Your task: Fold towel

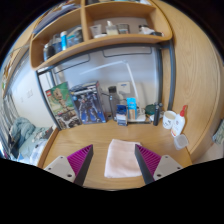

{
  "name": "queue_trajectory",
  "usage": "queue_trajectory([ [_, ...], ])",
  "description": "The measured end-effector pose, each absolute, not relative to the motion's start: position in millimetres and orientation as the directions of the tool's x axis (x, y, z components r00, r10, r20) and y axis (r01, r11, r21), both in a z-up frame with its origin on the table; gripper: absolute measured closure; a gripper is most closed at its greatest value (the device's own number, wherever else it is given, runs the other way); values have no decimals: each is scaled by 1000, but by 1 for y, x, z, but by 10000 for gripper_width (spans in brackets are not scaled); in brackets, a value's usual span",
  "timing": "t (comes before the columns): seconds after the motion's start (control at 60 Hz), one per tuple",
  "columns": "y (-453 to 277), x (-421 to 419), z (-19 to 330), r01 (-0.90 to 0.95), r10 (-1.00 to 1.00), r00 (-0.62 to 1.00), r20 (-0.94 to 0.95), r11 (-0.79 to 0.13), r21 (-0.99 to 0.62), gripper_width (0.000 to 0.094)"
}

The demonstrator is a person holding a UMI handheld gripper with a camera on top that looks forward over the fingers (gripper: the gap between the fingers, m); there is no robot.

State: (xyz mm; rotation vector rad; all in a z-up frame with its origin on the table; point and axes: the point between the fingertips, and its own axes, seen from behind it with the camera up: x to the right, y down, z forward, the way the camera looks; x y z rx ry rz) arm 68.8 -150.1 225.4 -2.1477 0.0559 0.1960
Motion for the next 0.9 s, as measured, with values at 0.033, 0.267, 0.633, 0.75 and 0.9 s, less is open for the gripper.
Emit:
queue_trajectory([
  [0.033,-162,58,228,-97,49,988,-148,-545,-832,87],
  [0.267,-247,-4,223,-31,91,991,-94,-535,-844,80],
  [0.633,-316,-33,216,13,77,996,-34,-534,-845,86],
  [0.75,-325,-35,214,20,71,997,-21,-533,-846,83],
  [0.9,-329,-41,213,14,73,997,-29,-526,-850,83],
])
